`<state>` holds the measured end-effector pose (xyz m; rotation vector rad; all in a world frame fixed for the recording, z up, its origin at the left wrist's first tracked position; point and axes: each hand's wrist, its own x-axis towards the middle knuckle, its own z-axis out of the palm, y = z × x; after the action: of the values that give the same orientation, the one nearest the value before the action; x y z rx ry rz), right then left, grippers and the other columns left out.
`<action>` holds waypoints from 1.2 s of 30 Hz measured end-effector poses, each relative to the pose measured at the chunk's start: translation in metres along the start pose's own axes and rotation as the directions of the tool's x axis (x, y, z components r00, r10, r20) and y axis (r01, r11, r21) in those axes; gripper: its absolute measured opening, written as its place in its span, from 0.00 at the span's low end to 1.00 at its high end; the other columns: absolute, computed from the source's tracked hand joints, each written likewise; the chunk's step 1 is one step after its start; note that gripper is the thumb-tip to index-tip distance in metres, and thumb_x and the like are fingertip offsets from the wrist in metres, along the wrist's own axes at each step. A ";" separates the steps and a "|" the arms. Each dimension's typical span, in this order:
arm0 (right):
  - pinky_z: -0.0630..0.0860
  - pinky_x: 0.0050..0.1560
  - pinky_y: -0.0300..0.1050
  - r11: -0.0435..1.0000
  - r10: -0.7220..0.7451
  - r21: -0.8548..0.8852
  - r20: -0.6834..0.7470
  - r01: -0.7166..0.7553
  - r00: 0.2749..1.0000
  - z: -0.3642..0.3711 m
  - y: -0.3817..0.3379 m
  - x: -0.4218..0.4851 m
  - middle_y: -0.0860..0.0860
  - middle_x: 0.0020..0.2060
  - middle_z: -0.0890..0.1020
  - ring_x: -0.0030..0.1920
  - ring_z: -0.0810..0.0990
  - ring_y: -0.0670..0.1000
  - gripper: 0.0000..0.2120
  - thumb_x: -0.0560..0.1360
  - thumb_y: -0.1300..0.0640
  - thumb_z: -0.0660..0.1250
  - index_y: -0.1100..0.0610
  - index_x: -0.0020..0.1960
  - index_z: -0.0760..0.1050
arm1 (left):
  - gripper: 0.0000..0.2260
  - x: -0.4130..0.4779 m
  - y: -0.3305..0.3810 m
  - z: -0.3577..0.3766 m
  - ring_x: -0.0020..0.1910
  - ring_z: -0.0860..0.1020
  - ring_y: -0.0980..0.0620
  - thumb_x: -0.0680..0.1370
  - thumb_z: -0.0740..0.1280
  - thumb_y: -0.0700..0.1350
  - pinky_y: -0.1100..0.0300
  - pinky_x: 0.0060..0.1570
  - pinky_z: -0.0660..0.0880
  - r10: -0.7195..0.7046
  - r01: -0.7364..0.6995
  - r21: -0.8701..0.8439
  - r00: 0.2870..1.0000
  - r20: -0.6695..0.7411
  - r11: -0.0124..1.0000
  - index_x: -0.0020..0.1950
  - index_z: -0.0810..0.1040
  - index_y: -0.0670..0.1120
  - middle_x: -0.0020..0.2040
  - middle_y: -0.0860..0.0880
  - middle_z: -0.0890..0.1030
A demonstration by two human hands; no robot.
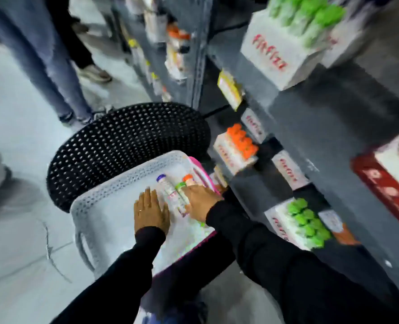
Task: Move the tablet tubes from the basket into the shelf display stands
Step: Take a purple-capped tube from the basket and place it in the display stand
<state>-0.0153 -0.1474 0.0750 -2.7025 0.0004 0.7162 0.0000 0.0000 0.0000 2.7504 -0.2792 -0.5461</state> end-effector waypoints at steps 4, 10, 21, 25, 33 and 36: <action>0.73 0.62 0.54 0.991 0.114 0.059 0.030 -0.116 0.993 0.012 -0.015 0.044 0.58 0.63 0.76 0.64 0.73 0.61 0.18 0.79 0.57 0.57 0.57 0.69 0.65 | 0.29 0.006 -0.027 0.015 0.72 0.60 0.35 0.77 0.50 0.52 0.41 0.69 0.59 -0.080 0.080 0.038 0.997 0.018 0.996 0.71 0.60 0.34 0.73 0.35 0.61; 0.64 0.64 0.56 0.960 0.199 -0.178 -0.098 -0.214 0.975 0.031 -0.030 0.106 0.59 0.63 0.76 0.67 0.65 0.61 0.27 0.78 0.50 0.61 0.59 0.72 0.59 | 0.39 0.006 -0.048 0.044 0.75 0.41 0.43 0.71 0.31 0.63 0.52 0.69 0.32 -0.061 0.054 0.106 0.997 0.057 0.993 0.74 0.45 0.39 0.76 0.42 0.44; 0.76 0.53 0.50 0.982 0.188 -0.010 -0.053 -0.189 0.981 -0.014 -0.035 0.085 0.61 0.54 0.80 0.57 0.77 0.62 0.10 0.76 0.59 0.64 0.62 0.55 0.77 | 0.38 0.002 -0.051 0.051 0.71 0.31 0.50 0.67 0.21 0.65 0.58 0.65 0.22 -0.074 0.066 0.117 0.995 0.063 0.991 0.70 0.32 0.43 0.71 0.47 0.31; 0.76 0.50 0.46 0.959 0.265 0.127 -0.079 -0.254 0.961 -0.067 -0.014 0.038 0.61 0.53 0.79 0.55 0.77 0.61 0.13 0.71 0.56 0.71 0.61 0.53 0.78 | 0.29 0.000 -0.029 0.034 0.75 0.39 0.45 0.80 0.45 0.55 0.51 0.74 0.39 -0.167 0.161 0.062 0.981 0.097 0.985 0.75 0.40 0.40 0.77 0.43 0.39; 0.75 0.44 0.42 0.878 0.476 0.221 -0.302 -0.426 0.826 -0.175 0.053 -0.104 0.58 0.48 0.81 0.51 0.77 0.61 0.15 0.62 0.50 0.75 0.58 0.44 0.79 | 0.33 0.013 0.153 -0.015 0.72 0.60 0.35 0.75 0.45 0.54 0.46 0.72 0.56 0.338 -0.352 -0.122 0.933 -0.125 0.928 0.70 0.61 0.31 0.71 0.33 0.63; 0.73 0.47 0.43 0.846 0.533 0.224 -0.385 -0.484 0.753 -0.200 0.074 -0.170 0.58 0.53 0.82 0.55 0.77 0.60 0.19 0.65 0.51 0.75 0.58 0.54 0.81 | 0.30 0.003 0.240 -0.038 0.70 0.63 0.33 0.76 0.49 0.52 0.47 0.71 0.54 0.602 -0.632 -0.089 0.765 -0.229 0.770 0.68 0.64 0.31 0.69 0.31 0.65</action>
<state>-0.0742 -0.2978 0.2954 -2.6988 0.8972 0.2057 -0.0130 -0.2135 0.1159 2.3204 -1.0043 -0.1141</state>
